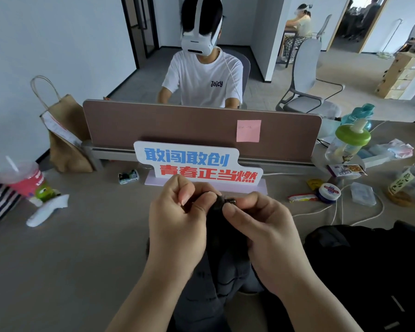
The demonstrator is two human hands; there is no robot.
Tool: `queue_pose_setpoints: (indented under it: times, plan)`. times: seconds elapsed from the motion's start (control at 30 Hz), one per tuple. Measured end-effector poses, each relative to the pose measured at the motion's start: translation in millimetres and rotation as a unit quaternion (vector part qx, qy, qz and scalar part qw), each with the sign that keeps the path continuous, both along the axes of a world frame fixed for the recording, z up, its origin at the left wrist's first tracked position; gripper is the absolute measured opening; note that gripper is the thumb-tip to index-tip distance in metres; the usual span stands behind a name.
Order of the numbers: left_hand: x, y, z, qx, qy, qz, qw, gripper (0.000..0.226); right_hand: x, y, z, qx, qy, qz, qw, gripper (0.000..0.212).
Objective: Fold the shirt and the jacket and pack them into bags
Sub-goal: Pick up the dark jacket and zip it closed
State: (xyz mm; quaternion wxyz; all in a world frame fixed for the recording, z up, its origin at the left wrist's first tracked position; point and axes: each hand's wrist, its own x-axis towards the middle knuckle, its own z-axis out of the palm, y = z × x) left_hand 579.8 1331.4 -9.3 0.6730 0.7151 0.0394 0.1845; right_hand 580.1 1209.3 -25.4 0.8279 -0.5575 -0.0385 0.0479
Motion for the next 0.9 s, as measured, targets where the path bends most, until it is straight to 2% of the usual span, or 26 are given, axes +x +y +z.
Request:
queue_pose_setpoints:
  times: [0.03, 0.1, 0.17, 0.23, 0.3, 0.43, 0.57, 0.63, 0.77, 0.83, 0.9]
  plan:
    - [0.7, 0.1, -1.9, -0.012, 0.006, -0.001, 1.000, 0.054, -0.8, 0.6, -0.3, 0.017, 0.013, 0.016, 1.000, 0.038]
    - [2.8, -0.4, -6.1, -0.023, 0.022, -0.007, 0.999, 0.049, -1.6, -0.1, -1.8, -0.030, 0.009, -0.009, 0.999, 0.032]
    - [5.1, -1.6, -10.9, 0.010, 0.036, -0.018, 0.999, 0.044, -0.6, -2.3, -1.8, -0.122, -0.018, -0.083, 0.989, 0.016]
    - [5.8, -3.4, -16.3, 0.064, 0.046, -0.035, 0.996, 0.031, 0.9, -5.8, -2.9, -0.153, -0.049, -0.126, 0.979, 0.010]
    - [5.0, -5.1, -19.8, 0.085, 0.057, -0.052, 0.993, 0.019, 1.3, -8.1, -4.1, -0.132, -0.062, -0.134, 0.980, 0.012]
    - [4.8, -2.5, -21.1, 0.117, 0.074, -0.066, 0.988, 0.016, -0.8, -5.9, -7.8, -0.078, -0.043, -0.115, 0.989, 0.006]
    - [5.0, -1.7, -22.2, 0.175, 0.098, -0.108, 0.974, 0.019, -4.4, -1.6, -12.9, -0.004, -0.039, -0.053, 0.998, 0.035]
    - [4.6, -1.1, -23.4, 0.171, 0.094, -0.103, 0.975, 0.022, -4.3, -0.7, -13.2, 0.025, -0.034, -0.044, 0.998, 0.039]
    - [0.2, -0.7, -23.1, 0.167, 0.057, -0.065, 0.982, 0.024, -2.6, -4.5, -9.6, 0.094, -0.042, -0.007, 0.995, 0.029]
    - [-0.6, -1.2, -22.0, 0.144, 0.044, -0.062, 0.987, 0.023, -2.4, -7.3, -6.2, 0.111, -0.036, 0.000, 0.993, 0.017]
    - [-0.2, -2.0, -20.7, 0.113, 0.031, -0.067, 0.991, 0.024, -2.2, -9.0, -4.0, 0.122, -0.037, 0.012, 0.992, 0.017]
